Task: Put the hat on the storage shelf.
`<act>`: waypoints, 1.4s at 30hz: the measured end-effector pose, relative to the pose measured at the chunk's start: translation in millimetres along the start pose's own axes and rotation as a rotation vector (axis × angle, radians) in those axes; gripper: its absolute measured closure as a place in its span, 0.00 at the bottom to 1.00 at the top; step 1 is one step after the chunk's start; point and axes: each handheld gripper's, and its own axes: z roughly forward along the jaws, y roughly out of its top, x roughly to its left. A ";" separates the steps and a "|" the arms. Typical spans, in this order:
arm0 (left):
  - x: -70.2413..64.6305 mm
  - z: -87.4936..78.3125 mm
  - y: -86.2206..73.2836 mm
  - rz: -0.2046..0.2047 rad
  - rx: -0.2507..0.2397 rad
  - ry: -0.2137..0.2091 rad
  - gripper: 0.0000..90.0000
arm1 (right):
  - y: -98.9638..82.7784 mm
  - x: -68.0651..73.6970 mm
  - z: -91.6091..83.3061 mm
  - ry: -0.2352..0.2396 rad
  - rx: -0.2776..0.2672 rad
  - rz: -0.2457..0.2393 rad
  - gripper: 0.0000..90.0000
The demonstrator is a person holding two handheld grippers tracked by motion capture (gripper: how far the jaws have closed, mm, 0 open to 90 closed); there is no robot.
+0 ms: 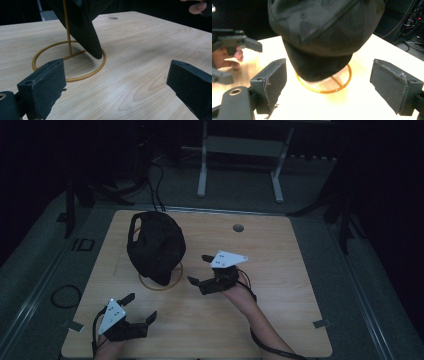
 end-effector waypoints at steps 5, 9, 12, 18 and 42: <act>-0.3 0.5 -0.6 0.002 0.001 -0.004 0.03 | -16.3 5.9 -6.4 -0.008 0.012 -0.019 0.16; -0.9 1.1 -0.5 0.009 0.012 0.002 0.03 | -28.3 9.2 -9.8 0.003 0.027 -0.027 0.16; -0.6 1.1 -0.7 0.008 0.011 0.003 0.03 | -35.1 10.6 -11.8 0.018 0.040 -0.025 0.16; -0.5 1.6 -1.3 0.006 0.017 0.003 0.03 | -47.8 11.5 -17.5 0.028 0.046 -0.014 0.16; 0.3 4.8 -4.0 0.000 0.041 -0.001 0.03 | -103.4 -8.1 -56.3 -0.015 0.108 0.045 0.16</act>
